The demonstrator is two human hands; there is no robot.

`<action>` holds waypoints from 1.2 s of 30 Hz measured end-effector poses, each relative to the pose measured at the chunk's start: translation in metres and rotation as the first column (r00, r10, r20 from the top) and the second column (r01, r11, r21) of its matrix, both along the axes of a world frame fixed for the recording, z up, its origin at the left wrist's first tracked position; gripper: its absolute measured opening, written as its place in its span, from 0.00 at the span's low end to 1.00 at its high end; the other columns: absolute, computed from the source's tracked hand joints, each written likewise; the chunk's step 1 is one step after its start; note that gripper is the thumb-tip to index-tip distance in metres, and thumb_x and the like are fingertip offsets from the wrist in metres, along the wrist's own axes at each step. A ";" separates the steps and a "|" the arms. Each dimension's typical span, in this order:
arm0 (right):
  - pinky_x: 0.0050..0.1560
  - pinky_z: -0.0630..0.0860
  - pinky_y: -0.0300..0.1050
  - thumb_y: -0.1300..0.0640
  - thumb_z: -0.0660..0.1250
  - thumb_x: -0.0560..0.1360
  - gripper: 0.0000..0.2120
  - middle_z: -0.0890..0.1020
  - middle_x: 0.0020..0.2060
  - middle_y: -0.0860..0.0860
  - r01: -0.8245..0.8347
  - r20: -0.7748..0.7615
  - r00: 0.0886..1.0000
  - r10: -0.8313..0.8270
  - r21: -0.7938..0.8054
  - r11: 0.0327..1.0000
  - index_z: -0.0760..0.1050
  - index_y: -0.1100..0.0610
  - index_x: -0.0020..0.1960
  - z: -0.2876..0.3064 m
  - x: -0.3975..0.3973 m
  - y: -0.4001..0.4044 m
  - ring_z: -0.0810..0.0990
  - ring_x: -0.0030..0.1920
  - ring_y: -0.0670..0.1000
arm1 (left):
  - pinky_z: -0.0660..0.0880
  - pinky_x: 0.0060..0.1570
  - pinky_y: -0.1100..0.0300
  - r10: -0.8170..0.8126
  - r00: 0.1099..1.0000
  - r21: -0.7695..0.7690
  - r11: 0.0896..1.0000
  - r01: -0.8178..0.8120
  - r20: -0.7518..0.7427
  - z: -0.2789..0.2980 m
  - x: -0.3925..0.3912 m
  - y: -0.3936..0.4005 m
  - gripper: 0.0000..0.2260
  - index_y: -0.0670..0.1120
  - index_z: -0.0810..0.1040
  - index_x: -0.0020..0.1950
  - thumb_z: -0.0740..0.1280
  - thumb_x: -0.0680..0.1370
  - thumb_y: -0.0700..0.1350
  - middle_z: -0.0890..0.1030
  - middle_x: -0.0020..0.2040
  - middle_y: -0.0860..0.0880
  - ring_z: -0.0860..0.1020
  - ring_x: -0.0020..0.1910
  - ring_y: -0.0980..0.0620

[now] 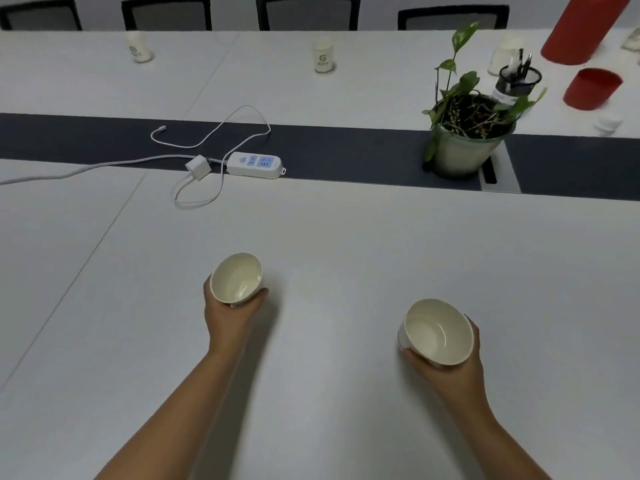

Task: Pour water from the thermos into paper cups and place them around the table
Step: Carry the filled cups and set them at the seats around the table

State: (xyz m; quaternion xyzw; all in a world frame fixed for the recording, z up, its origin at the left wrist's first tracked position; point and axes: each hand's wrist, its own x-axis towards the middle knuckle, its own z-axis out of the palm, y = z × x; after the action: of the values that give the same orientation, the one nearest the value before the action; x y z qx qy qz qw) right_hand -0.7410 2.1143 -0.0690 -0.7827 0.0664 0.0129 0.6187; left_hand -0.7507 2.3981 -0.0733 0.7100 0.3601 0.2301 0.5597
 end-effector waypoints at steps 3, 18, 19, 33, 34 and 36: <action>0.44 0.64 0.30 0.70 0.77 0.56 0.39 0.71 0.46 0.33 0.018 -0.017 1.000 -0.018 -0.005 1.000 0.62 0.35 0.48 -0.012 0.009 0.007 0.71 0.45 0.27 | 0.69 0.51 0.61 0.076 0.997 0.013 0.997 -0.076 0.006 -0.010 0.019 0.033 0.32 0.46 0.66 0.63 0.76 0.64 0.36 0.74 0.54 0.52 0.73 0.51 0.52; 0.41 0.63 0.16 0.72 0.76 0.56 0.38 0.72 0.46 0.37 0.067 -0.024 0.997 -0.068 -0.058 0.996 0.63 0.50 0.56 -0.034 0.014 0.008 0.71 0.50 0.50 | 0.67 0.61 0.60 0.159 0.985 -0.102 0.981 -0.166 -0.068 -0.029 0.032 0.044 0.36 0.43 0.58 0.70 0.74 0.68 0.37 0.68 0.66 0.46 0.70 0.63 0.50; 0.41 0.62 0.15 0.72 0.76 0.56 0.38 0.73 0.45 0.39 0.072 -0.010 0.997 -0.072 -0.059 0.996 0.63 0.49 0.56 -0.033 0.014 0.005 0.71 0.51 0.50 | 0.66 0.63 0.58 0.170 0.979 -0.094 0.979 -0.180 -0.109 -0.029 0.026 0.034 0.36 0.42 0.57 0.71 0.73 0.69 0.37 0.65 0.69 0.44 0.68 0.65 0.48; 0.36 0.63 0.16 0.67 0.76 0.61 0.37 0.71 0.52 0.46 0.403 0.061 0.915 -0.399 -0.083 0.912 0.61 0.56 0.65 -0.029 0.066 -0.133 0.70 0.51 0.47 | 0.46 0.72 0.53 -0.611 0.593 0.398 0.440 0.805 -0.525 -0.051 0.023 -0.151 0.23 0.48 0.61 0.72 0.56 0.79 0.54 0.57 0.75 0.46 0.46 0.75 0.50; 0.36 0.63 0.16 0.67 0.75 0.62 0.37 0.71 0.52 0.46 0.417 0.066 0.908 -0.413 -0.070 0.906 0.61 0.56 0.65 -0.030 0.072 -0.142 0.70 0.51 0.47 | 0.45 0.72 0.51 -0.580 0.565 0.420 0.379 0.825 -0.587 -0.055 0.023 -0.154 0.23 0.48 0.60 0.72 0.53 0.79 0.56 0.56 0.75 0.46 0.47 0.75 0.48; 0.36 0.64 0.16 0.67 0.75 0.62 0.37 0.72 0.50 0.45 0.436 0.080 0.899 -0.431 -0.052 0.899 0.61 0.56 0.65 -0.032 0.082 -0.157 0.71 0.50 0.48 | 0.42 0.72 0.51 -0.544 0.561 0.447 0.339 0.828 -0.624 -0.059 0.021 -0.160 0.28 0.48 0.63 0.71 0.45 0.76 0.60 0.58 0.75 0.45 0.50 0.75 0.45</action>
State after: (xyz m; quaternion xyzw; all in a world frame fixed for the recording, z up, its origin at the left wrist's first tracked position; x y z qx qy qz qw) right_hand -0.6586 1.9571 -0.1014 -0.7689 0.2188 -0.1535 0.5809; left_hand -0.7292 2.2384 -0.1324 0.9768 -0.0023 -0.0522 0.2077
